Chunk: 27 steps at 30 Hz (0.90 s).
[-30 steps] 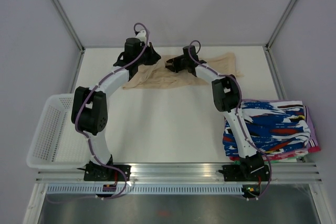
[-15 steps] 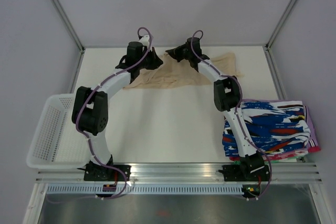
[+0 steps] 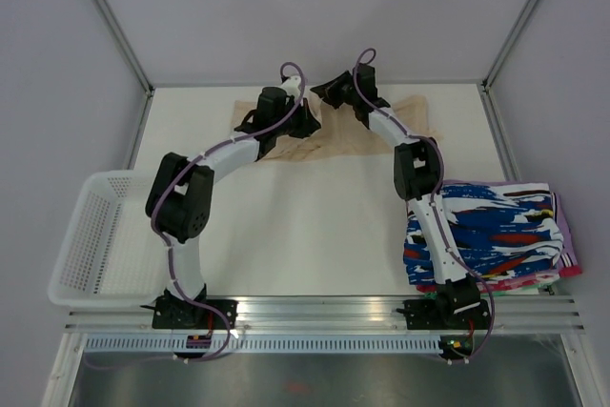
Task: Fold and stack the trousers
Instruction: Fold the trousers
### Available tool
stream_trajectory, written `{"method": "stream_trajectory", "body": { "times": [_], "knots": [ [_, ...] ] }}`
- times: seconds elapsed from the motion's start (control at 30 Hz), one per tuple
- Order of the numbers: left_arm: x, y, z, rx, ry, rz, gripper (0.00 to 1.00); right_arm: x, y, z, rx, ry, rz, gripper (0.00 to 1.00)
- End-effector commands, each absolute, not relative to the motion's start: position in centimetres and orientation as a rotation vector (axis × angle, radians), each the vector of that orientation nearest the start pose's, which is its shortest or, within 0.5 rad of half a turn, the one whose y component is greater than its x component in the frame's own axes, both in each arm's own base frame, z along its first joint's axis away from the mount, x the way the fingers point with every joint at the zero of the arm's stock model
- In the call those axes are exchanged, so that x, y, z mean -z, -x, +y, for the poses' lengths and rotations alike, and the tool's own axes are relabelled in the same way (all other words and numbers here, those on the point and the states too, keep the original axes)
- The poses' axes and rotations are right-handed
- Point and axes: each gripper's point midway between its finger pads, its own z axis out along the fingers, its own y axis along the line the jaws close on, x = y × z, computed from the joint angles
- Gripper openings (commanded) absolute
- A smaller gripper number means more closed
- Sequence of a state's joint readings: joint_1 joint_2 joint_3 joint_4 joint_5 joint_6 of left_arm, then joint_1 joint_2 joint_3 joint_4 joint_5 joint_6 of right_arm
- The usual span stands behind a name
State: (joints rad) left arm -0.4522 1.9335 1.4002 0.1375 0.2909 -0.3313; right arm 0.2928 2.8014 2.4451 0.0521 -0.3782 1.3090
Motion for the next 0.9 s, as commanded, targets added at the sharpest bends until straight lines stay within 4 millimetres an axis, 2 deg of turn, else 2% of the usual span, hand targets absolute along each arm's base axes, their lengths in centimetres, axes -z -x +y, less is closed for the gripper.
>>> {"method": "stream_trajectory", "body": {
  "times": [0.0, 0.2, 0.3, 0.43, 0.47, 0.5, 0.57, 0.63, 0.67, 0.73, 0.77, 0.8, 0.87],
  "knots": [
    [-14.0, -47.6, -32.1, 0.825, -0.310, 2.025, 0.02, -10.6, -67.2, 30.7, -1.383, -0.592, 1.950, 0.00],
    [-11.0, -46.6, -34.6, 0.852, -0.324, 2.096, 0.02, -7.8, -66.7, 28.4, -1.310, -0.528, 2.045, 0.00],
    [-10.6, -46.7, -35.2, 0.840, -0.314, 2.109, 0.02, -7.8, -66.7, 27.0, -1.252, -0.486, 2.072, 0.00],
    [-9.7, -47.7, -35.8, 0.843, -0.284, 2.142, 0.02, -9.6, -67.3, 25.5, -1.185, -0.439, 2.044, 0.00],
    [-9.2, -47.6, -35.9, 0.847, -0.285, 2.166, 0.02, -9.7, -67.4, 25.3, -1.171, -0.437, 2.043, 0.00],
    [-9.7, -48.0, -36.3, 0.857, -0.285, 2.160, 0.02, -9.6, -67.4, 24.9, -1.160, -0.431, 2.046, 0.00],
    [-9.1, -47.8, -36.5, 0.851, -0.284, 2.191, 0.05, -9.4, -67.3, 24.8, -1.151, -0.420, 2.059, 0.05],
    [-9.9, -48.2, -36.2, 0.828, -0.266, 2.176, 0.16, -9.1, -67.0, 24.5, -1.145, -0.390, 2.080, 0.25],
    [-10.3, -48.3, -35.9, 0.808, -0.253, 2.174, 0.41, -9.3, -66.8, 24.6, -1.149, -0.375, 2.086, 0.47],
    [-11.5, -49.1, -34.9, 0.761, -0.220, 2.150, 0.61, -10.7, -66.5, 24.7, -1.156, -0.297, 2.072, 0.67],
    [-13.1, -49.3, -34.6, 0.757, -0.209, 2.122, 0.74, -11.4, -66.3, 24.7, -1.154, -0.268, 2.068, 0.79],
    [-13.9, -49.6, -34.3, 0.757, -0.197, 2.107, 0.77, -13.3, -66.2, 24.7, -1.155, -0.234, 2.041, 0.83],
    [-16.1, -50.8, -32.7, 0.761, -0.137, 2.072, 0.84, -15.4, -65.8, 24.9, -1.153, -0.145, 2.012, 0.90]
  ]
}}
